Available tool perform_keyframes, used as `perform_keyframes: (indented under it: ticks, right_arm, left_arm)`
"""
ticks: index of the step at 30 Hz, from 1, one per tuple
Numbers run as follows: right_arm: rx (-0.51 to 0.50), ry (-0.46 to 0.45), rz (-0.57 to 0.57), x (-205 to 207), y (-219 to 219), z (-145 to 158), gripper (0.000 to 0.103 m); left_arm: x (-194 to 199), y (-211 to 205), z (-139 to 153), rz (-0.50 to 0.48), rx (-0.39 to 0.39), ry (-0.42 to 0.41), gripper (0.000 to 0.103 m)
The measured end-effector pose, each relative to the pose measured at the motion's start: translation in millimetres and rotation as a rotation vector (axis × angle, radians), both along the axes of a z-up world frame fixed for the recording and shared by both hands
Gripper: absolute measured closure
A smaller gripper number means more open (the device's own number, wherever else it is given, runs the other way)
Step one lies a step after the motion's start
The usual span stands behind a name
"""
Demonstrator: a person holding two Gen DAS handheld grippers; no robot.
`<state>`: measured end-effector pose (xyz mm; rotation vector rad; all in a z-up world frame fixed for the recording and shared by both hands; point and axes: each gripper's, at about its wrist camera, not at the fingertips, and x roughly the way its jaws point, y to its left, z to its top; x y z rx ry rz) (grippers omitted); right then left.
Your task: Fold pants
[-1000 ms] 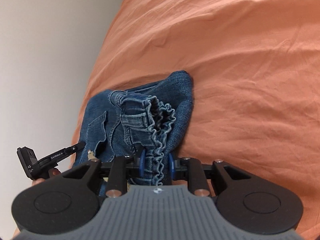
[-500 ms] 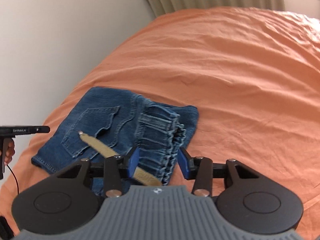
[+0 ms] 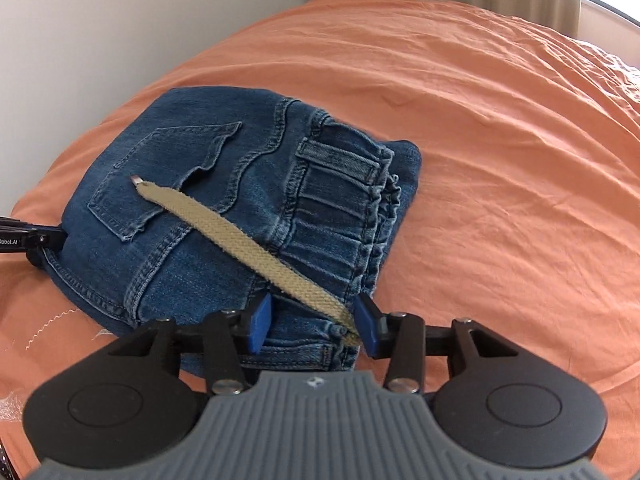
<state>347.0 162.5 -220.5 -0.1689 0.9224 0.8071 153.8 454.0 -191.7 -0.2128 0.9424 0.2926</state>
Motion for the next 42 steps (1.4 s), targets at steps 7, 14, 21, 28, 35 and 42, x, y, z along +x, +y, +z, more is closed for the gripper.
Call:
perform_keyframes:
  ticks: [7,14,21,28,35,42]
  right_arm:
    - [-0.040,-0.005,-0.023,-3.0,4.0,31.1,0.058]
    - [0.061,-0.078,-0.003,-41.7,-11.1,106.8,0.042]
    - [0.180,-0.218,0.019,-110.6,-46.5,196.0,0.023]
    - [0.271,-0.367,-0.011,-195.3,-95.6,251.3,0.022]
    - [0.336,-0.496,-0.090,-279.6,-147.6,257.8,0.022]
    - [0.345,-0.552,-0.156,-341.0,-167.8,221.9,0.022]
  left_arm:
    - [-11.7,-8.6,32.1,0.016,0.019,0.014,0.083]
    - [-52.2,-40.9,103.1,0.006,0.133,-0.058,0.071]
    - [-103.7,-95.1,188.5,-0.030,0.248,-0.187,0.053]
    - [-164.7,-158.5,246.9,-0.048,0.344,-0.355,0.035]
    - [-219.5,-210.3,246.5,0.001,0.366,-0.521,0.010]
    - [-236.4,-242.6,212.5,0.087,0.422,-0.566,0.001]
